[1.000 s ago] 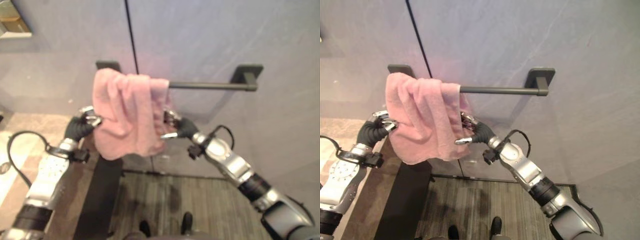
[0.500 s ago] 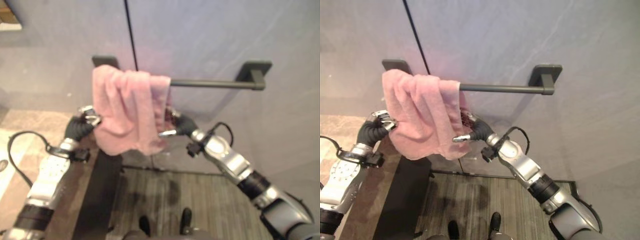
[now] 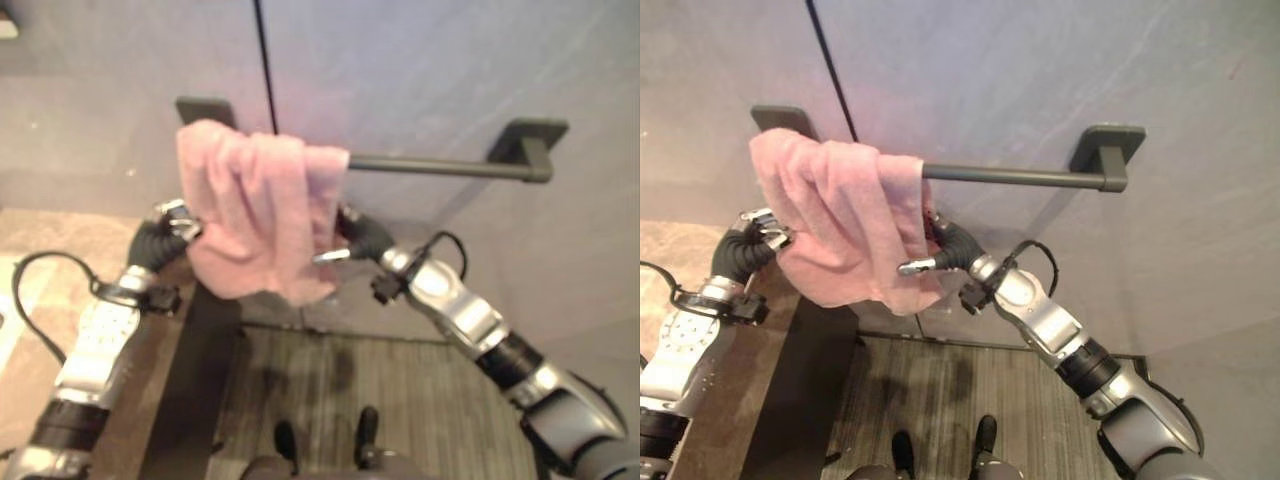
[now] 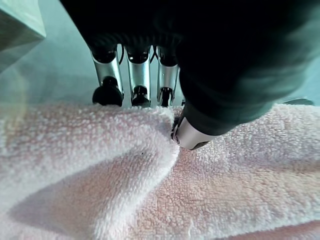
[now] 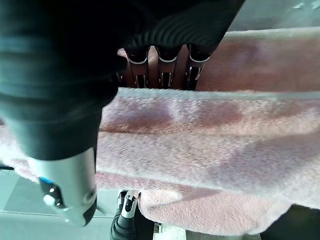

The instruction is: Put brush and paste in cup on sink, flatten towel.

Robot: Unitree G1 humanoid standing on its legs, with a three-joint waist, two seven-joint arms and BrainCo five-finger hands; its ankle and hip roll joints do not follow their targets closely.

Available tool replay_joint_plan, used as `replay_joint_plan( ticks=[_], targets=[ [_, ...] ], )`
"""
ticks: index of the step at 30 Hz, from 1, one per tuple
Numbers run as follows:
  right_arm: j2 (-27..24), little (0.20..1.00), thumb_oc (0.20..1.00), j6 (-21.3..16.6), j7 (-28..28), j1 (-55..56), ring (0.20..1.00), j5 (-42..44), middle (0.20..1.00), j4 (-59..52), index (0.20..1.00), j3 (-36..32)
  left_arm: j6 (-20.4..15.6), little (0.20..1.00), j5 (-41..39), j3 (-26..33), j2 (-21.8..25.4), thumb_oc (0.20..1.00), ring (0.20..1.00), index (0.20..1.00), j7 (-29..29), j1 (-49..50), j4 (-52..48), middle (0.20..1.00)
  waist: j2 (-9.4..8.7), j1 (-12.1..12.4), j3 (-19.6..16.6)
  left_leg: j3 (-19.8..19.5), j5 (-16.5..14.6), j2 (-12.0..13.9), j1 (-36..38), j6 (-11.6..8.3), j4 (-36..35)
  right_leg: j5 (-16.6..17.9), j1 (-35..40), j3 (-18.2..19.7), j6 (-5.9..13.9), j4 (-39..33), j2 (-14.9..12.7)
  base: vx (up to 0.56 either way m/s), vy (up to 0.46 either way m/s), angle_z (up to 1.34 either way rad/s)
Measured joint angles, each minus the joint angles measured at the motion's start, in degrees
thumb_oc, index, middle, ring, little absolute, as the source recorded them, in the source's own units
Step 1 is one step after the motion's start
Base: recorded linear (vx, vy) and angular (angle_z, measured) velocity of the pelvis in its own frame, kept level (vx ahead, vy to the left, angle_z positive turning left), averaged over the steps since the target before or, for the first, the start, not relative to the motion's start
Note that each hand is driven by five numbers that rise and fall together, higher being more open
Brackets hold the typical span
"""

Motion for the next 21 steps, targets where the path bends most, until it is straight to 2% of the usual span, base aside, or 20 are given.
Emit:
replay_joint_plan(
  ticks=[1,3,10,15,21],
  targets=[
    [0.0,0.564,0.564,0.0,0.0,-0.1,0.564,0.2,0.564,0.0,0.564,-0.1,0.0,0.200,0.0,0.0,0.0,0.200,0.200,0.200,0.0,0.0,0.0,0.200,0.00,0.0,0.0,0.1,0.0,0.0,0.2,-0.01,0.0,0.0,0.2,0.1,0.01,0.0,0.0,0.03,0.006,-0.05],
    [0.0,0.200,0.200,0.0,0.0,-0.1,0.200,1.8,0.200,0.0,0.200,-0.1,0.0,0.200,0.0,0.0,-0.1,0.200,0.200,0.200,0.0,0.2,0.0,0.200,0.01,-0.1,0.0,0.2,0.0,0.0,0.4,-0.01,0.0,0.0,0.3,0.2,0.00,0.0,0.0,0.02,0.001,-0.04],
    [0.0,0.200,0.200,-0.3,0.0,0.3,0.200,1.8,0.200,-2.3,0.200,-1.3,0.1,0.200,0.0,0.0,-1.4,0.200,0.200,0.200,0.1,0.4,0.0,0.200,0.04,-0.1,0.2,0.3,0.0,0.0,1.9,-0.02,0.0,0.0,1.7,0.3,0.00,0.0,0.1,0.00,0.000,0.00],
    [-0.1,0.200,0.200,-1.4,-0.3,2.8,0.200,1.7,0.200,-4.1,0.200,-6.1,0.1,0.200,0.1,0.5,-1.7,0.200,0.200,0.200,0.1,1.1,0.0,0.200,0.01,-0.2,0.3,1.0,0.0,0.0,2.4,-0.02,0.0,0.1,2.0,0.8,-0.06,0.0,0.1,-0.01,-0.001,-0.05],
    [-0.3,0.200,0.200,-1.7,-0.6,3.6,0.200,1.7,0.200,-4.2,0.200,-6.4,0.1,0.200,0.6,0.7,-3.7,0.200,0.200,0.200,0.1,1.7,0.0,0.200,0.02,-0.2,0.3,1.4,0.0,0.0,2.6,-0.02,0.0,0.1,2.0,1.0,-0.11,0.0,0.1,-0.01,-0.002,-0.03]
  ],
)
